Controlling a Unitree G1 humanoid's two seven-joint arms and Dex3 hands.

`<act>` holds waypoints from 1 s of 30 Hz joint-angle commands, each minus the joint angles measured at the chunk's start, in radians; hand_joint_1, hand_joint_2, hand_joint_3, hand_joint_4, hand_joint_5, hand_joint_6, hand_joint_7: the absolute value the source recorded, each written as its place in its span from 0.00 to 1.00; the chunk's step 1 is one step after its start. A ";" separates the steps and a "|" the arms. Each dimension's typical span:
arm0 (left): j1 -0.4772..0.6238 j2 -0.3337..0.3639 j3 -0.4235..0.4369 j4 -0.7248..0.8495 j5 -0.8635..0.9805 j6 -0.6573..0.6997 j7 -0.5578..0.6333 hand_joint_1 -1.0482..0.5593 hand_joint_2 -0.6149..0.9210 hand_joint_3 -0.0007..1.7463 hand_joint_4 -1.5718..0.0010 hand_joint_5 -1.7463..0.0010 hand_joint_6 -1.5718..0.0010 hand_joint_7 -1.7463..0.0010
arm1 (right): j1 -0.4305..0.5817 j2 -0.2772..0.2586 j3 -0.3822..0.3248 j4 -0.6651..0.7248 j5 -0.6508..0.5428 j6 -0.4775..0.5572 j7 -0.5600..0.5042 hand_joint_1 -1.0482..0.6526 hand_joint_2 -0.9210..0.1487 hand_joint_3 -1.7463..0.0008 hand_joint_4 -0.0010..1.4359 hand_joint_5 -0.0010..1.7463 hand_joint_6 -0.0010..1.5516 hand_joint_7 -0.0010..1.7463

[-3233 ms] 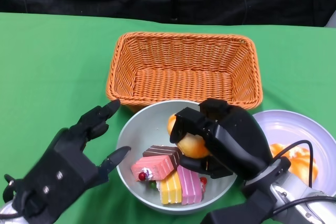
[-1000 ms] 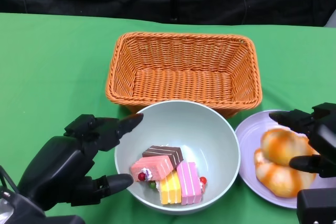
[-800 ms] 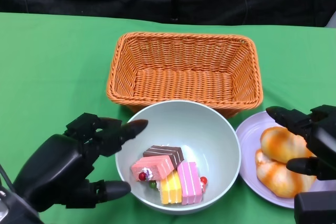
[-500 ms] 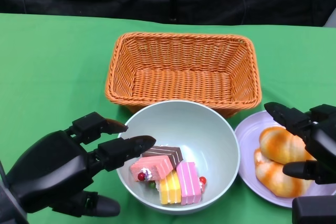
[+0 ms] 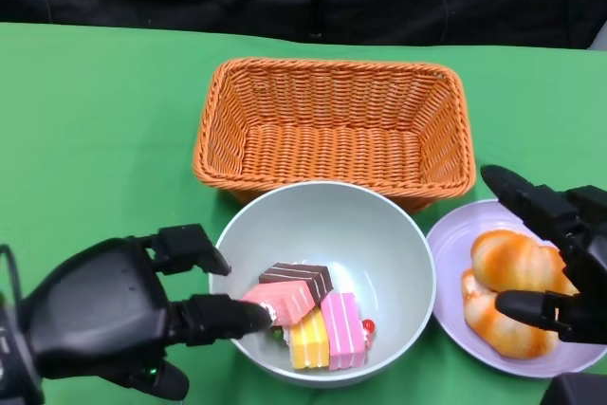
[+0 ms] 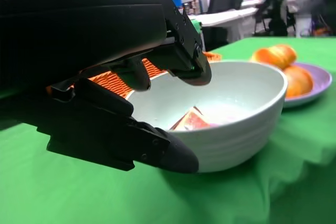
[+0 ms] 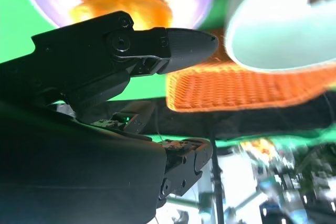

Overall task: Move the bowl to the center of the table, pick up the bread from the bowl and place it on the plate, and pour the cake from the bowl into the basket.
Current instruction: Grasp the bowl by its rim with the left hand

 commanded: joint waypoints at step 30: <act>-0.247 -0.086 -0.414 0.351 0.232 0.172 0.339 0.39 0.93 0.00 0.46 0.17 0.28 0.79 | 0.128 0.167 -0.069 -0.117 0.142 -0.216 -0.103 0.24 0.00 0.75 0.20 0.41 0.13 0.04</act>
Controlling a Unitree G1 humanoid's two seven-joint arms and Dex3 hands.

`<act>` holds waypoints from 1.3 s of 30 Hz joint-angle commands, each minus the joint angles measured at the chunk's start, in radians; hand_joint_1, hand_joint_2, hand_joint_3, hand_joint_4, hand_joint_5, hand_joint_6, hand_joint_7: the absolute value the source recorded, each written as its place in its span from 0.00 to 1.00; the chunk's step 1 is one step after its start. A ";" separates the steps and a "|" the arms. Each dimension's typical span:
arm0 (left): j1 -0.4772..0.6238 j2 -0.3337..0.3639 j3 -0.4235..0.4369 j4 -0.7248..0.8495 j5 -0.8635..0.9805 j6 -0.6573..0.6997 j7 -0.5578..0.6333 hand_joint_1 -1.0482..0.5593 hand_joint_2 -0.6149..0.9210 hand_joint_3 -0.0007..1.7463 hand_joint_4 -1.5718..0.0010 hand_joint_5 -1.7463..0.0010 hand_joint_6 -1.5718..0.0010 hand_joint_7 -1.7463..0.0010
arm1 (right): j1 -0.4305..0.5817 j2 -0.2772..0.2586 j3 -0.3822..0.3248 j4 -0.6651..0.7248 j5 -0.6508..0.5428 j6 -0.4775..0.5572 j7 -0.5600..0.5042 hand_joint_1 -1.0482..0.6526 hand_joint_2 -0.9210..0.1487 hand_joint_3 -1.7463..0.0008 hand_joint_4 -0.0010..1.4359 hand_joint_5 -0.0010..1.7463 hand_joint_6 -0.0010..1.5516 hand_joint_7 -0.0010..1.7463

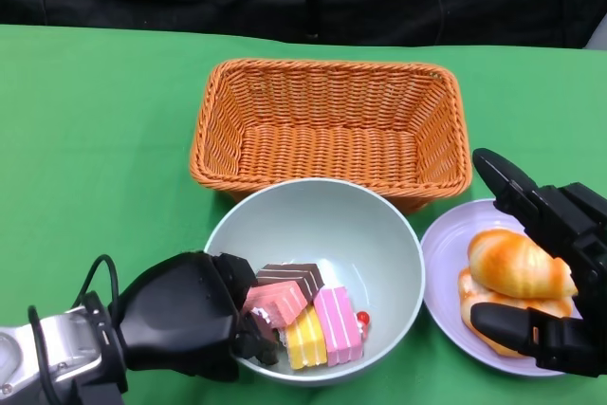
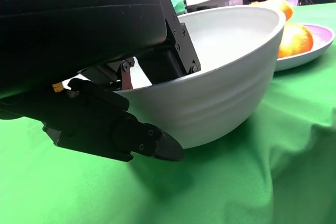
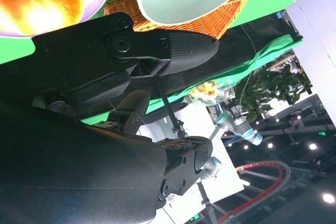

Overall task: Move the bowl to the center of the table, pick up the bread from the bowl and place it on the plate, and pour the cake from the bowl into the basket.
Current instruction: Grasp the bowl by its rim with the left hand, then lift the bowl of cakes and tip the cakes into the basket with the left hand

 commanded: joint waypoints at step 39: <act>0.254 0.141 0.290 -0.457 -0.651 -0.076 -0.369 0.51 0.64 0.67 0.35 0.00 0.53 0.00 | 0.111 0.107 0.009 0.098 0.310 -0.176 0.015 0.42 0.00 0.83 0.42 0.67 0.43 0.43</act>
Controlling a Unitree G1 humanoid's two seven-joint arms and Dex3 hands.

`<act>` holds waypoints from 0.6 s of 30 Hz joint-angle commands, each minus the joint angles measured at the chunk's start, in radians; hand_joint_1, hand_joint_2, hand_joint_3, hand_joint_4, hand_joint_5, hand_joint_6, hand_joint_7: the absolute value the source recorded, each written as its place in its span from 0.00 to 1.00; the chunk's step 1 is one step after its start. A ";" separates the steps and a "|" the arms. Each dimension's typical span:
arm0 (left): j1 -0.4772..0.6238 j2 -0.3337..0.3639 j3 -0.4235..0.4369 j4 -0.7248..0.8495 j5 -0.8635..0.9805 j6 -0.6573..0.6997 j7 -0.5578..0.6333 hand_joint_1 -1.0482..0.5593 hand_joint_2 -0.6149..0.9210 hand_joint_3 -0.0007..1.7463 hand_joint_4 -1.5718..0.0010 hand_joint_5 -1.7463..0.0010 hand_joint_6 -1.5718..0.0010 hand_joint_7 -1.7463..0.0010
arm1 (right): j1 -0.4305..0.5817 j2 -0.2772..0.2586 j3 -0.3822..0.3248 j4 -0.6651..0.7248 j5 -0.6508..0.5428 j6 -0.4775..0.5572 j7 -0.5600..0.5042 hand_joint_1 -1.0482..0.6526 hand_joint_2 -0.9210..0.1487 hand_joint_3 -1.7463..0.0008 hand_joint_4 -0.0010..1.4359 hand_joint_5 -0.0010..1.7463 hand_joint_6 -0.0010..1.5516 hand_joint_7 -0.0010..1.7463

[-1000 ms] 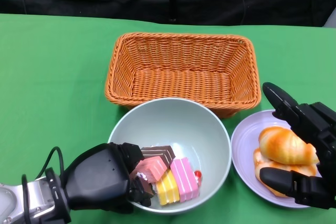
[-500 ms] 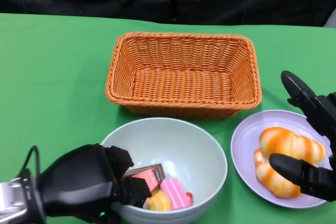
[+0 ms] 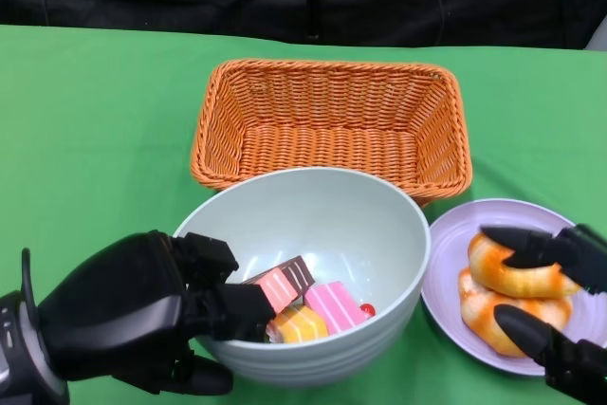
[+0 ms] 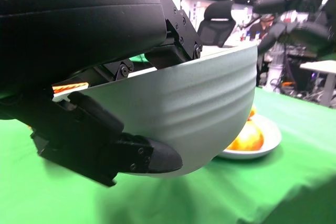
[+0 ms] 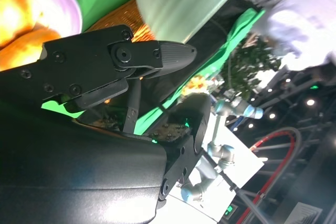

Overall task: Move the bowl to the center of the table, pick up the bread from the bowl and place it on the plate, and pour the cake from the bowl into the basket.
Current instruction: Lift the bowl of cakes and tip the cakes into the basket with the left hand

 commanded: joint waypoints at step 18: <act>-0.040 -0.293 0.054 -0.063 -0.475 0.276 -0.249 0.54 0.53 0.96 0.34 0.00 0.48 0.00 | -0.039 0.032 0.021 0.132 0.058 -0.109 0.046 0.59 0.72 0.00 0.66 0.99 0.58 0.79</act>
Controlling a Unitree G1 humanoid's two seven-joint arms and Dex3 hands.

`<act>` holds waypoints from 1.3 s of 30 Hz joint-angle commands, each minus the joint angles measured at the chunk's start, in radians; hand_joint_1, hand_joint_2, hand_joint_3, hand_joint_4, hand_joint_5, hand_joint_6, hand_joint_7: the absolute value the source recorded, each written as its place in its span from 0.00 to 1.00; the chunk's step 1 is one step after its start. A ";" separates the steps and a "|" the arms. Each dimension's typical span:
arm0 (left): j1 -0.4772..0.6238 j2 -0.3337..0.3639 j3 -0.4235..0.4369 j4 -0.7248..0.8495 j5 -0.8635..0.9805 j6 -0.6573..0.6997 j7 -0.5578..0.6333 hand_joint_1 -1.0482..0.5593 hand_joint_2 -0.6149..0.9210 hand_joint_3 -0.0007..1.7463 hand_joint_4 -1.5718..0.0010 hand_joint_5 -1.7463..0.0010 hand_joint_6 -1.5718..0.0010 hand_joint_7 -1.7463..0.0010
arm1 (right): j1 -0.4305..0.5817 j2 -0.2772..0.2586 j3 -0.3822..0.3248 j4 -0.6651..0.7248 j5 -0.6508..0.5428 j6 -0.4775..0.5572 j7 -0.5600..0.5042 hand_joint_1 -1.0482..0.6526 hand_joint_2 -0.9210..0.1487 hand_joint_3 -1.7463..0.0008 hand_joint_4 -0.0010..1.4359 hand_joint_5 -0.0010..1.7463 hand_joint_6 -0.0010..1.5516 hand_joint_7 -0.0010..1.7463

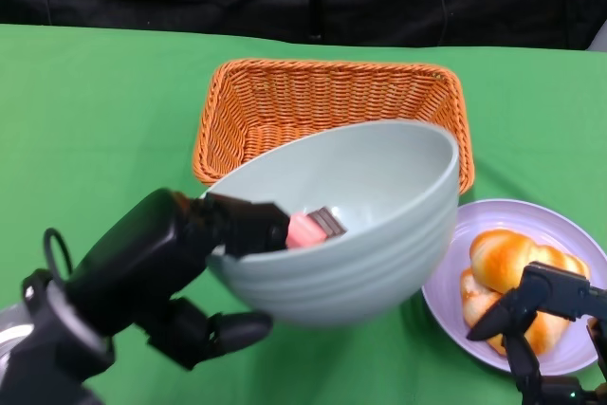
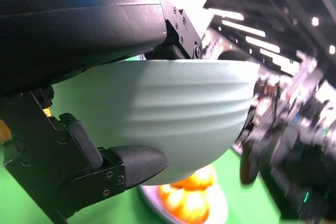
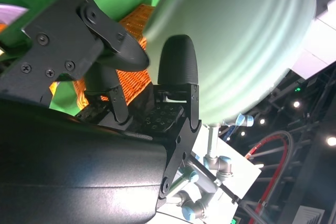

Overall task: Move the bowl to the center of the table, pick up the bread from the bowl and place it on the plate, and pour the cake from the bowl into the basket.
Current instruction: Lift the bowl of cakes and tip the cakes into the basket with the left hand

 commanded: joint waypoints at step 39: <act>-0.455 -0.710 0.365 0.460 -0.510 0.753 0.110 0.57 0.58 1.00 0.32 0.00 0.43 0.00 | -0.013 0.002 -0.015 0.062 -0.024 -0.033 0.009 0.60 0.74 0.00 0.65 0.99 0.57 0.80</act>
